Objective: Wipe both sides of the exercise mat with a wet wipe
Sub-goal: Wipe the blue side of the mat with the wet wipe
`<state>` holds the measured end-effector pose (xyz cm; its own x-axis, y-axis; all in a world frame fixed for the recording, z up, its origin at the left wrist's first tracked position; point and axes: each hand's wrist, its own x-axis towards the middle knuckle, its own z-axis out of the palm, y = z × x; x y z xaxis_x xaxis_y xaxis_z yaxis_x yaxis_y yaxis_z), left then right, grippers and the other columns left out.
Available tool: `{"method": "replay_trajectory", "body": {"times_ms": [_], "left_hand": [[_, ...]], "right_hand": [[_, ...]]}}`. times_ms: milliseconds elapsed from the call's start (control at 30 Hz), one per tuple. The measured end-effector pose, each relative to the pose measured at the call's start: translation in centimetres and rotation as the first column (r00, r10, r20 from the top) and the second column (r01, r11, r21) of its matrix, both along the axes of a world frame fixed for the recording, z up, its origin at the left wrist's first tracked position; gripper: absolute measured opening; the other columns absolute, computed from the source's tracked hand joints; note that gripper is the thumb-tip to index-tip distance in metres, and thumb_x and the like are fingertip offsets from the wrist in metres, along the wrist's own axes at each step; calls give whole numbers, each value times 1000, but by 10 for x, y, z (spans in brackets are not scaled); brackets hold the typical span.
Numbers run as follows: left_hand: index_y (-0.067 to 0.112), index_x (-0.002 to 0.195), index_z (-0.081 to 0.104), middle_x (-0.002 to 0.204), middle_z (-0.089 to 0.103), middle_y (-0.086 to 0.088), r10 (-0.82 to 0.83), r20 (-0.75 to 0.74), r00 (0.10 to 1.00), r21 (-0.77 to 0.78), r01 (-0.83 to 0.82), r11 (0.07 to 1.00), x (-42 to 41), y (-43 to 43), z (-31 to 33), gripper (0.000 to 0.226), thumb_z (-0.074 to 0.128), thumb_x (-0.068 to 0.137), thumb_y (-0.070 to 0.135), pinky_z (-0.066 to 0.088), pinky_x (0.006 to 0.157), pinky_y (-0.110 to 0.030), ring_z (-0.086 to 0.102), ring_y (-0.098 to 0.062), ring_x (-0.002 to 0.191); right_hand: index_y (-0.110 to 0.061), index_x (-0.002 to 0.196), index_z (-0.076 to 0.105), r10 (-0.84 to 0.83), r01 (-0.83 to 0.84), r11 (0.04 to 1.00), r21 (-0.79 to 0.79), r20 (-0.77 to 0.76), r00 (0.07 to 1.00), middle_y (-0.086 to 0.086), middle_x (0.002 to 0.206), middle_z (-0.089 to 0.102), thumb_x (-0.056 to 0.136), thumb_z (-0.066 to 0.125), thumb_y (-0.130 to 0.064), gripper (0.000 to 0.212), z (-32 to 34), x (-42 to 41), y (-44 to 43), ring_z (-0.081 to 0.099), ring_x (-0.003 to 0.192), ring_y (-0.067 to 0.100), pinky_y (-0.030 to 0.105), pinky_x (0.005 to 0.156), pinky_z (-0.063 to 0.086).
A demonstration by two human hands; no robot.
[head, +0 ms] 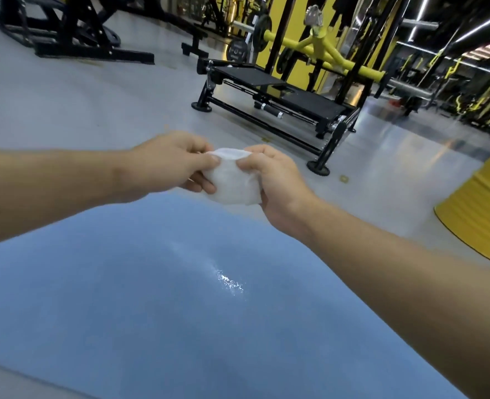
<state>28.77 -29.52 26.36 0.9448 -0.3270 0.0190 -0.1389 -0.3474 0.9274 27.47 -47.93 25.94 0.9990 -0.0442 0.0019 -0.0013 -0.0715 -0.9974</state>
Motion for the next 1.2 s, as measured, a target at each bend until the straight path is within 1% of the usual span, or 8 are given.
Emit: {"method": "replay_trajectory", "body": {"times_ms": [200,367,467,567,733,867,1000,1200], "left_hand": [[13,92,63,83,74,-6,26,34,999,129,-30,991,-50,6,44,17,55,105,21,61,75,-25,77,-15,80],[17,83,58,80,69,-9,98,99,990,105,-108,989,-131,-27,35,23,51,104,19,57,70,-28,73,-16,67],[15,85,60,77,66,-6,132,164,978,67,-145,987,-185,-39,34,23,46,103,16,53,66,-27,67,-12,57],[15,83,59,72,61,-7,209,213,954,-14,-211,977,-229,-42,50,24,44,103,16,48,60,-27,61,-15,56],[14,81,63,71,65,-10,283,224,933,-32,-283,958,-264,-31,56,35,42,102,33,54,77,-43,62,-28,74],[9,90,64,90,63,-7,347,256,902,-59,-343,937,-268,-38,69,44,38,105,42,42,72,-36,54,-26,84],[11,105,63,109,63,-3,396,210,894,-223,-350,910,-269,-60,84,44,43,105,50,43,81,-35,58,-26,100],[21,85,47,91,57,-4,352,121,928,-400,-279,873,-262,-82,68,31,63,97,44,41,66,-31,52,-22,77]], "right_hand": [[-16,89,68,-90,66,965,255,87,992,4,86,68,83,60,-10,11,5,-40,22,60,81,24,38,67,44],[-15,97,66,-180,111,925,364,159,971,1,80,65,91,61,-10,9,-9,-119,6,59,69,18,25,52,42],[-19,97,65,-181,107,937,333,199,963,1,89,69,98,62,-18,3,-5,-166,3,65,76,18,29,60,51],[-21,91,64,-207,143,951,276,221,953,5,94,70,97,65,-23,7,12,-202,9,64,84,24,37,68,48],[-20,81,58,-253,211,962,173,276,927,2,82,63,93,70,-32,21,34,-247,12,55,74,22,32,61,41],[-15,78,45,-291,272,957,105,354,889,6,74,46,93,68,-43,39,48,-267,0,41,66,21,36,60,34],[-17,81,40,-344,341,937,78,386,856,4,70,30,100,59,-40,35,63,-273,-21,28,62,19,30,52,30],[-17,87,49,-363,348,932,104,316,877,6,75,43,103,54,-37,26,53,-263,-39,38,62,17,29,51,30]]}}
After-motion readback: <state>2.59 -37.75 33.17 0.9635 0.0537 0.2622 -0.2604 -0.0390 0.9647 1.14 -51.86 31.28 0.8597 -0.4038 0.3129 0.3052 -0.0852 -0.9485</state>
